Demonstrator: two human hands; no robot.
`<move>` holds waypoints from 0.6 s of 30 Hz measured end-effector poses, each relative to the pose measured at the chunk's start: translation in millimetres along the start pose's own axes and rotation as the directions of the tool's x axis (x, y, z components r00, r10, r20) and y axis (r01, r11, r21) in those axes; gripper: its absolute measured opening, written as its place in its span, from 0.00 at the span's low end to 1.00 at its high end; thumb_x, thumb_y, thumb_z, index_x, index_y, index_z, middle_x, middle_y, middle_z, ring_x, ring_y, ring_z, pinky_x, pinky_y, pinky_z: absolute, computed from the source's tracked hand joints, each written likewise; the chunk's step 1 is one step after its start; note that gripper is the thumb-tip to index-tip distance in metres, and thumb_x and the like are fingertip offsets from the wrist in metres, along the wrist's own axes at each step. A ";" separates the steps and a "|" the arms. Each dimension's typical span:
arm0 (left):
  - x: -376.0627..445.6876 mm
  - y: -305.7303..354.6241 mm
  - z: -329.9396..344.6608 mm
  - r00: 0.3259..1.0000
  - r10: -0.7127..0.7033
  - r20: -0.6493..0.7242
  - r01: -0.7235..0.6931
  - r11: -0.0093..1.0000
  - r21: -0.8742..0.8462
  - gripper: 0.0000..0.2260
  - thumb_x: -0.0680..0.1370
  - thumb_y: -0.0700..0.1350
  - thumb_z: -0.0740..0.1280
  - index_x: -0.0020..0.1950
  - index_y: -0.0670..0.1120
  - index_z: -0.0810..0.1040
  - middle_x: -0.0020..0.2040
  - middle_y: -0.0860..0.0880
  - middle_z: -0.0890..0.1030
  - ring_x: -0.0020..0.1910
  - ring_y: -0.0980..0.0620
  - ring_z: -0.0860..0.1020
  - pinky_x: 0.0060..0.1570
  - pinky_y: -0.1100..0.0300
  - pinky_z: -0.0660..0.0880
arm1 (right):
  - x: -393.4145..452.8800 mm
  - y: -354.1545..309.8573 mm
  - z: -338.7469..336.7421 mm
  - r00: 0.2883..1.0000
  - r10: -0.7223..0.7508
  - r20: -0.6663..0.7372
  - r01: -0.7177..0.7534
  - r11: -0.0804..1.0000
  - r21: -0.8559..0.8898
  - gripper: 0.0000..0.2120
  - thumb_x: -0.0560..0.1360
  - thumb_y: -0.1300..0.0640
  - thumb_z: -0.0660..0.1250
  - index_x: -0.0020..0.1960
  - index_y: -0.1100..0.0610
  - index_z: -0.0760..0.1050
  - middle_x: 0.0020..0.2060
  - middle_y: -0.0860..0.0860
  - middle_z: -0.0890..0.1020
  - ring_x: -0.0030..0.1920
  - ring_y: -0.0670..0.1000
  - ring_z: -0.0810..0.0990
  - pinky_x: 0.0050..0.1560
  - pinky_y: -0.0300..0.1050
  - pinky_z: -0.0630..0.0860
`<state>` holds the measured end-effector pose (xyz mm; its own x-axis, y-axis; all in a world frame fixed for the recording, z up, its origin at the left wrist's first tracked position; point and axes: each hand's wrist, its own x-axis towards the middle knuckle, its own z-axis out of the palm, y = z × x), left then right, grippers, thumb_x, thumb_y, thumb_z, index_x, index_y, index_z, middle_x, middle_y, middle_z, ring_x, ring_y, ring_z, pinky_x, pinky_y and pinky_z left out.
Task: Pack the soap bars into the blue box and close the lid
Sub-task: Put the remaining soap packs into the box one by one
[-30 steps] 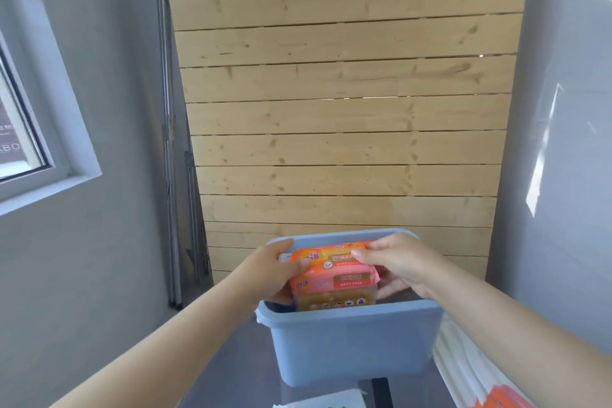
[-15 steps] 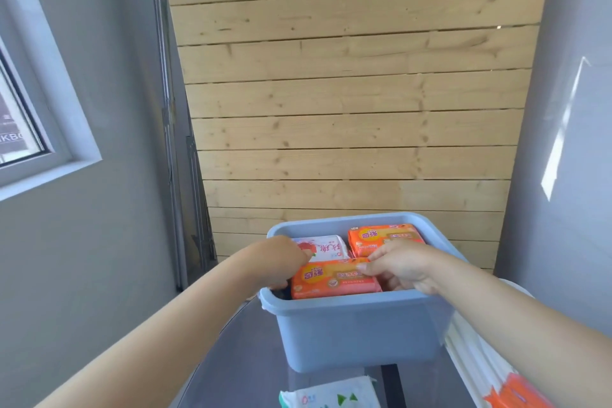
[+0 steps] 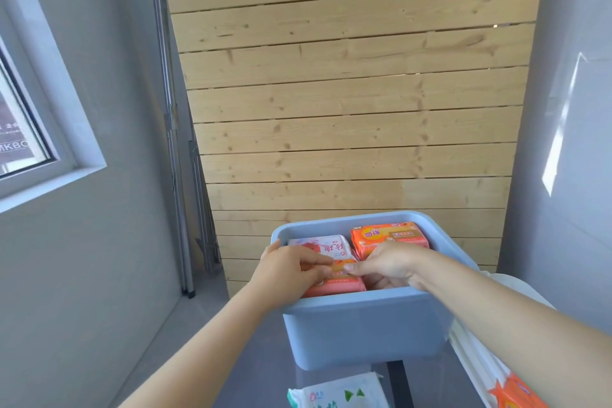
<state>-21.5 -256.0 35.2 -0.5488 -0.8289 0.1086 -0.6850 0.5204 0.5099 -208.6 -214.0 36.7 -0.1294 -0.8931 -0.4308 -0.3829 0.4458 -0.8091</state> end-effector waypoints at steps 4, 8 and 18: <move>7.3 -4.6 -2.7 0.999 -0.032 0.029 0.033 0.999 -0.010 0.12 0.72 0.56 0.69 0.55 0.62 0.80 0.58 0.56 0.79 0.63 0.52 0.68 0.67 0.57 0.61 | 2.1 2.3 0.6 1.000 -0.001 0.017 0.002 0.998 -0.060 0.17 0.71 0.47 0.70 0.48 0.61 0.79 0.52 0.59 0.83 0.55 0.57 0.81 0.63 0.52 0.74; 8.0 -8.9 0.4 0.998 -0.055 0.042 0.057 0.997 -0.055 0.12 0.70 0.56 0.71 0.54 0.61 0.82 0.57 0.55 0.79 0.63 0.51 0.69 0.66 0.55 0.65 | 2.5 5.6 2.5 0.999 -0.045 -0.018 0.042 0.988 -0.150 0.17 0.70 0.43 0.70 0.42 0.58 0.80 0.43 0.55 0.84 0.48 0.55 0.81 0.59 0.48 0.75; -4.0 -1.9 -6.7 0.999 -0.042 0.035 0.046 0.989 -0.144 0.08 0.74 0.53 0.68 0.51 0.55 0.84 0.50 0.53 0.82 0.54 0.50 0.76 0.58 0.58 0.71 | -10.2 0.7 2.5 0.956 -0.149 -0.255 0.051 0.934 -0.354 0.28 0.76 0.39 0.57 0.52 0.63 0.80 0.52 0.60 0.84 0.53 0.59 0.81 0.60 0.51 0.75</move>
<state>-14.8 -255.1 39.5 -0.5363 -0.8421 0.0575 -0.6335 0.4466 0.6318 -205.3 -204.4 39.6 -0.2996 -0.9350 -0.1898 -0.6881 0.3496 -0.6359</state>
